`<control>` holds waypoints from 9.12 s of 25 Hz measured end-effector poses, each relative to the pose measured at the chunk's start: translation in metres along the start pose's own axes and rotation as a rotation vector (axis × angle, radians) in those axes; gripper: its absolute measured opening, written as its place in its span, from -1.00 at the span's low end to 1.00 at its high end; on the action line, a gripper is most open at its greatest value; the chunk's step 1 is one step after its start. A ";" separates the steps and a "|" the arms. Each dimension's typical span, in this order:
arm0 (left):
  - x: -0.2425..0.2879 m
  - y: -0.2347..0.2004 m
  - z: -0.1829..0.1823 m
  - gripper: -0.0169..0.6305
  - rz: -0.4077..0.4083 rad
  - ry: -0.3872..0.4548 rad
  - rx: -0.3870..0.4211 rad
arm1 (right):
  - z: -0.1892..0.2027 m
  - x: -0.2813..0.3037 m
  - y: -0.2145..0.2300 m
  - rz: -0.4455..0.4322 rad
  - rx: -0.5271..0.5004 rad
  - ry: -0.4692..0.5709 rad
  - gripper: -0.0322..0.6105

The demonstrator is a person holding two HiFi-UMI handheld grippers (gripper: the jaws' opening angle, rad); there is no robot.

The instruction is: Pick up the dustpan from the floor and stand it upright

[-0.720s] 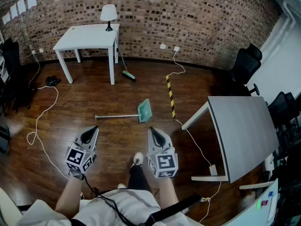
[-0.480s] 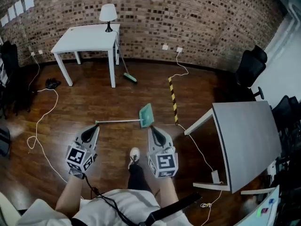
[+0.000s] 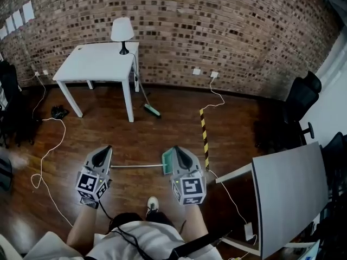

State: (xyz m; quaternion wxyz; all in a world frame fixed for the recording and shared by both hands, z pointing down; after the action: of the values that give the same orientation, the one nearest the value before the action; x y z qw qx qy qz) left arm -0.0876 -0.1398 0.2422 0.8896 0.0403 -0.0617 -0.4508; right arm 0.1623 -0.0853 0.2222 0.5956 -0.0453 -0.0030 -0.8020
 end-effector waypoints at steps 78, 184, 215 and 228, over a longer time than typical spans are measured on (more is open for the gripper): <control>0.165 -0.088 0.982 0.00 -0.376 -0.399 -1.054 | 0.848 0.158 0.190 0.038 0.179 -0.800 -0.58; 0.042 -0.049 -0.065 -0.96 0.102 0.208 -0.038 | -0.066 0.029 0.007 0.075 -0.023 0.173 -0.93; -0.026 0.018 -0.022 -0.96 0.205 0.074 -0.005 | -0.028 -0.063 -0.032 0.163 -0.011 0.017 -0.93; -0.258 0.203 -0.014 -0.96 0.131 0.056 -0.015 | 0.009 -0.318 -0.136 -0.014 -0.028 -0.020 -0.93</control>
State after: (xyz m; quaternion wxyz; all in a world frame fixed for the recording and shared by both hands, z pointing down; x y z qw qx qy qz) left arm -0.0753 0.1884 0.2352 0.9188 0.0420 -0.0360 -0.3908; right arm 0.1244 0.2587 0.2141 0.5892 -0.0616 0.0021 -0.8056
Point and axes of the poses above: the fingertips, and each gripper's own axes: x forward along the fingers, y to its right, z out of its underside, the point moved 2 cm from there along -x, backward along the fingers, and after that the axes turned 6 degrees about -z, right-handed, at the moved point
